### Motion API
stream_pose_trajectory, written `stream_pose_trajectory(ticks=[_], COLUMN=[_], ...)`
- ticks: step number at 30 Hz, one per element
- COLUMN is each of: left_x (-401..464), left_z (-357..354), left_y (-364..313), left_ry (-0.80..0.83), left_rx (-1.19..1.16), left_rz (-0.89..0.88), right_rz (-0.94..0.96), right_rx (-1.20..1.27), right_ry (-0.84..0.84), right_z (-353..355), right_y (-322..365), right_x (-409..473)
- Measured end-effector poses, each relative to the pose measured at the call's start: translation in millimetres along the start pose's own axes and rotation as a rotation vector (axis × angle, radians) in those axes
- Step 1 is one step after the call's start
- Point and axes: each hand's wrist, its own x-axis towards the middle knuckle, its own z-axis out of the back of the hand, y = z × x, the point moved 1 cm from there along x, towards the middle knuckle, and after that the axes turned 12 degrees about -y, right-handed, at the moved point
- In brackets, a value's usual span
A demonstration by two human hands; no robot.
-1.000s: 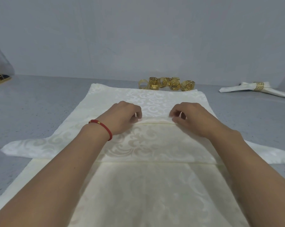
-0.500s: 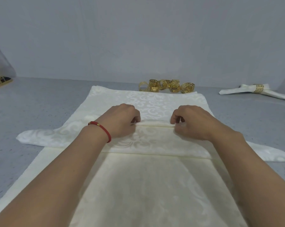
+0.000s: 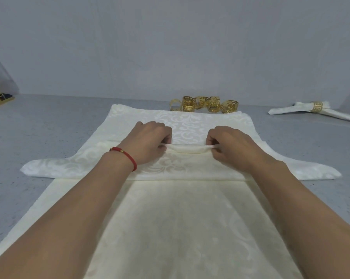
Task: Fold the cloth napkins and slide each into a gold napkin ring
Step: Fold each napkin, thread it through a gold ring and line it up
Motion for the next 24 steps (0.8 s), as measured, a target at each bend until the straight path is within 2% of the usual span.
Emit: stream_pose_trajectory(ticks=[3, 5, 7, 11, 13, 16, 18, 21, 24], left_x=[-3, -5, -5, -5, -5, -3, -2, -2, -8], left_z=[7, 12, 13, 6, 4, 4, 3, 4, 9], left_y=[0, 3, 5, 7, 6, 2, -1, -1, 4], left_ry=[0.168, 0.221, 0.186, 0.163, 0.171, 0.052, -0.031, 0.034, 0.136], left_rx=[-0.035, -0.123, -0.170, -0.131, -0.072, 0.073, 0.091, 0.059, -0.074], left_rz=[0.004, 0.062, 0.083, 0.123, 0.133, 0.061, 0.005, -0.024, 0.046], right_rz=[-0.041, -0.069, -0.069, -0.102, -0.111, -0.094, -0.066, -0.076, -0.121], right_rx=[0.058, 0.146, 0.195, 0.174, 0.166, 0.098, 0.038, 0.051, 0.163], right_ry=[0.150, 0.148, 0.058, 0.152, 0.136, 0.011, -0.034, 0.037, 0.073], right_z=[7, 10, 9, 6, 6, 3, 1, 1, 8], right_y=[-4, -8, -11, -14, -14, -10, -7, -8, -10], right_x=[-2, -6, -7, -7, -7, -5, -2, -3, -8])
